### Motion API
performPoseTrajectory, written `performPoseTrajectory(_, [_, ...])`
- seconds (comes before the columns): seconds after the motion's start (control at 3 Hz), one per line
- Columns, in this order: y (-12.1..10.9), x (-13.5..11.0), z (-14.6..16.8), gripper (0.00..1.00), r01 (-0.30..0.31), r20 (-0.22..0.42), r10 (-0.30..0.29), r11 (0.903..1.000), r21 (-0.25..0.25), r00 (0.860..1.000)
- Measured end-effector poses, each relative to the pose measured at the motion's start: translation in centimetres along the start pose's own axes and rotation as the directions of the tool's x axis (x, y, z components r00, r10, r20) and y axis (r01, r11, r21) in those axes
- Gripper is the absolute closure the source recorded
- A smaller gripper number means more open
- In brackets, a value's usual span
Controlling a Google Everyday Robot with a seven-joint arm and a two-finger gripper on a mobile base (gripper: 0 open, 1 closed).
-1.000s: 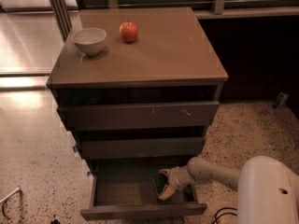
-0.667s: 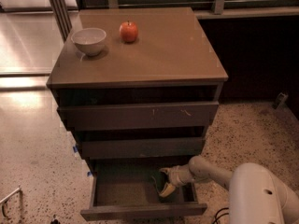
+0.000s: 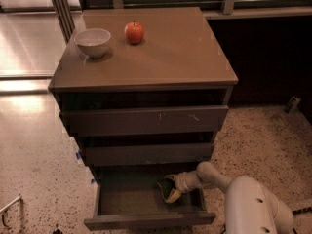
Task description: Place sponge into bottom drawer
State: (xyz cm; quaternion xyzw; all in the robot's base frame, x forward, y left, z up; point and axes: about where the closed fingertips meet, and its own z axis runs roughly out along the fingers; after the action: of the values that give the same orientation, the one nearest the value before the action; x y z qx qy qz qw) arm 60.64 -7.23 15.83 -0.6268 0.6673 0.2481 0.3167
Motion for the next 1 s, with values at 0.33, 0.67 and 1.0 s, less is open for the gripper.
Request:
performPoseTrajectory(0.33, [-0.44,1.27,1.03,0.98,-0.017,0.005,0.017,0.9998,-0.014,1.000])
performPoseTrajectory(0.67, [-0.44,1.27,1.03,0.76,-0.017,0.005,0.017,0.9998,-0.014,1.000])
performPoseTrajectory(1.0, [-0.44,1.27,1.04,0.53,-0.017,0.005,0.017,0.9998,-0.014,1.000])
